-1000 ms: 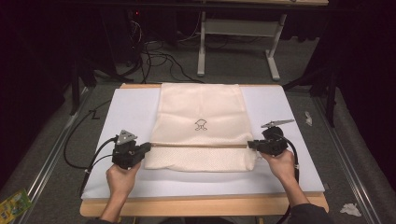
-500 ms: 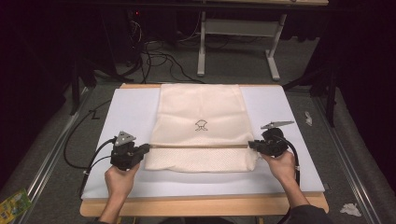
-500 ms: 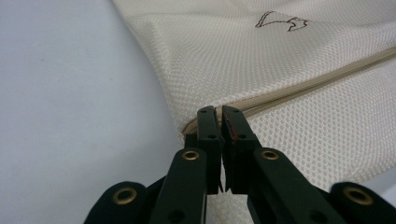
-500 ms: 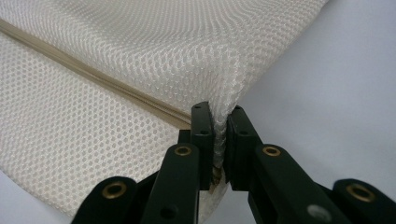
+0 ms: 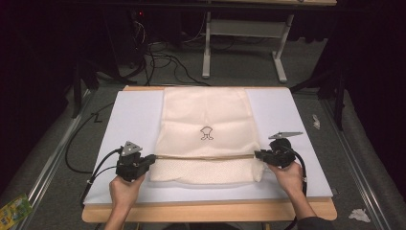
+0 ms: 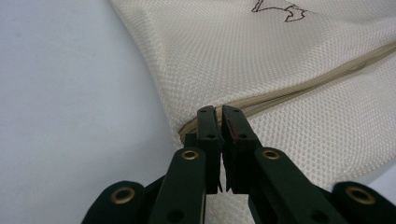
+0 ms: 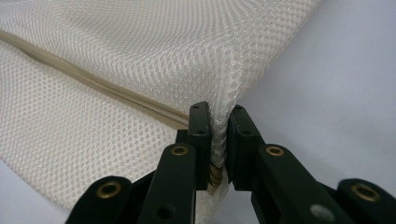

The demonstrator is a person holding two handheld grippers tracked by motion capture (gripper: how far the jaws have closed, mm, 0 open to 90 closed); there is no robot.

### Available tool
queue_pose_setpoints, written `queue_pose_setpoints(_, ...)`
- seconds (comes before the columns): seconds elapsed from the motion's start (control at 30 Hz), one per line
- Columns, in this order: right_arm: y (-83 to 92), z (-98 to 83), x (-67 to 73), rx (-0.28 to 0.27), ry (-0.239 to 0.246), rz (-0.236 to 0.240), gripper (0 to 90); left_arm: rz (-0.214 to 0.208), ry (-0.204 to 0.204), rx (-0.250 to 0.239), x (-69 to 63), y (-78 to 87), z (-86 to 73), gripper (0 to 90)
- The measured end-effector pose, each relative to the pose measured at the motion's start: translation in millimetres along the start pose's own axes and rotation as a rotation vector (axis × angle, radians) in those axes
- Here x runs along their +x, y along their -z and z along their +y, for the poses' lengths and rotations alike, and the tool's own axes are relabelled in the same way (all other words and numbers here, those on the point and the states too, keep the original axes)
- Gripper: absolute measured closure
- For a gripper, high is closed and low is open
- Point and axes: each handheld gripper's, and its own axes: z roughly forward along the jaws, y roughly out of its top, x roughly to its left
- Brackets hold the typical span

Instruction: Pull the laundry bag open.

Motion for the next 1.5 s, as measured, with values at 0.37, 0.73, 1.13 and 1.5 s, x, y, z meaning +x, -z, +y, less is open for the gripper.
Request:
queue_pose_setpoints(0.37, -5.6, -6.4, -0.4, 0.003, -0.004, -0.009, 79.9, 0.005, -0.017, 0.050, -4.7, -13.8, -4.0, 84.0)
queue_pose_setpoints(0.73, -11.7, -9.5, -0.7, 0.019, 0.001, -0.036, 70.2, -0.005, -0.016, 0.038, -4.6, -17.8, -3.3, 69.3)
queue_pose_setpoints(1.13, -1.6, -6.6, 2.0, -0.052, 0.001, -0.050, 50.9, -0.009, -0.004, -0.037, 1.8, -5.2, 1.9, 47.7)
queue_pose_setpoints(1.5, 14.5, -10.2, -0.3, -0.134, -0.012, -0.040, 49.6, -0.009, 0.004, -0.107, 8.3, 10.0, 4.9, 44.4)
